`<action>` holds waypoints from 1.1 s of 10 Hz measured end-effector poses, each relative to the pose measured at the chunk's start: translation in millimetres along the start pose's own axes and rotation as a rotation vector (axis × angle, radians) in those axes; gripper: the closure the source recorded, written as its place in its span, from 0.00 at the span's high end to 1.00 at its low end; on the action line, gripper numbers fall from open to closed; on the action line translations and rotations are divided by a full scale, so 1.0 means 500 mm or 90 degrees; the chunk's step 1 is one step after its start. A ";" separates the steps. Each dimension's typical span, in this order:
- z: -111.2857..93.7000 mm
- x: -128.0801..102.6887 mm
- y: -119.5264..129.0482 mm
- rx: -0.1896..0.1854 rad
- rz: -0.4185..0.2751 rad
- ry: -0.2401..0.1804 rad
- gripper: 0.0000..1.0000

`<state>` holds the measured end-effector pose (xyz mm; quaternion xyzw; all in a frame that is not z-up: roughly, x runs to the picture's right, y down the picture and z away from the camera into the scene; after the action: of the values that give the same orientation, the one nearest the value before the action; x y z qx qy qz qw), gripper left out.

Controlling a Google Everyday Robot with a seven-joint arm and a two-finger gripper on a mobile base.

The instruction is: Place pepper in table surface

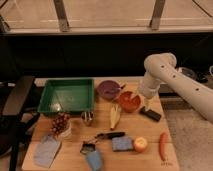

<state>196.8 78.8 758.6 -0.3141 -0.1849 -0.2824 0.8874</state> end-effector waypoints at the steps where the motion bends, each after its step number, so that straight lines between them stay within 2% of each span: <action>1: 0.000 0.000 0.000 0.000 0.000 0.000 0.63; 11: 0.003 0.001 0.010 -0.004 -0.010 0.001 0.63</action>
<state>200.3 82.9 757.7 -0.3152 -0.1854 -0.2901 0.8844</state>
